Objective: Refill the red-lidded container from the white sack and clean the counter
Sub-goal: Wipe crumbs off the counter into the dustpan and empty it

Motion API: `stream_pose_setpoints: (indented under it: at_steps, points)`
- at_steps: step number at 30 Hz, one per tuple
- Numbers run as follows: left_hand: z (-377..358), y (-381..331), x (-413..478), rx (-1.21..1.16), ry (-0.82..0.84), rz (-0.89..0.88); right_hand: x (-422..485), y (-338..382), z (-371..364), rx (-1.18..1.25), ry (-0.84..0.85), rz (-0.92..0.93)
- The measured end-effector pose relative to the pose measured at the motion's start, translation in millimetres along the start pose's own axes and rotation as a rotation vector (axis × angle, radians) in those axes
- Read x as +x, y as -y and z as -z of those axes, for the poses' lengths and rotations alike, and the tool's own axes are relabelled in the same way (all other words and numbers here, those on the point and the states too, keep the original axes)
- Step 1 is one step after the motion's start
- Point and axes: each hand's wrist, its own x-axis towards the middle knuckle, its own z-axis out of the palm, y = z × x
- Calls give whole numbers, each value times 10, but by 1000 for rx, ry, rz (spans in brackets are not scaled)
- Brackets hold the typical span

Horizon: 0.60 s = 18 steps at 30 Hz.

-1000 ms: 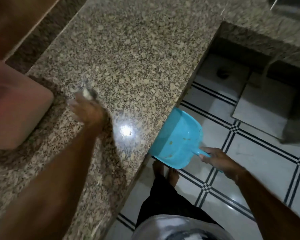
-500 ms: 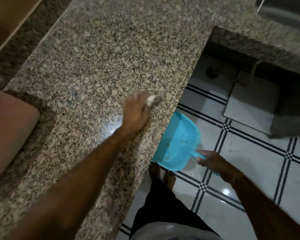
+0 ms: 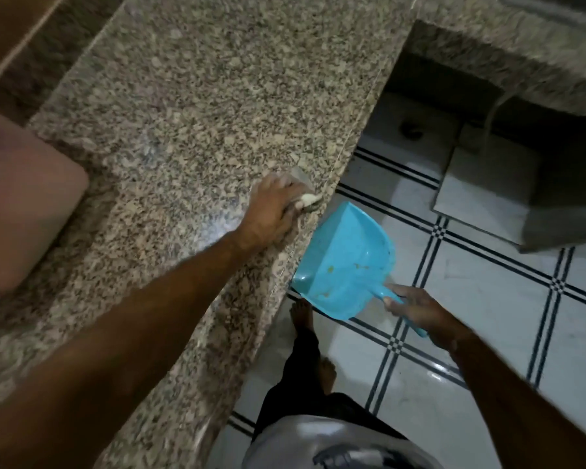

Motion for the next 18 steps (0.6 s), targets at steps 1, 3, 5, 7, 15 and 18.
stream_pose_setpoints:
  at_steps: [1,3,5,7,15,18]
  points:
    - [-5,3,-213,-8,-2,18,-42,-45,-47,-4,15,1]
    - [-14,-81,-658,-22,9,84,-146,-125,-147,-9,47,-10]
    - [6,-231,-1171,-46,-30,134,-294,-225,-271,14,66,-11]
    - [3,-333,-1712,-75,-83,156,-415,-363,-402,20,71,-7]
    - [172,-481,-3136,-110,-172,247,-886,-847,-846,-21,135,-1]
    - [381,-130,-3267,-127,-451,494,-955,-868,-903,-1,129,-2]
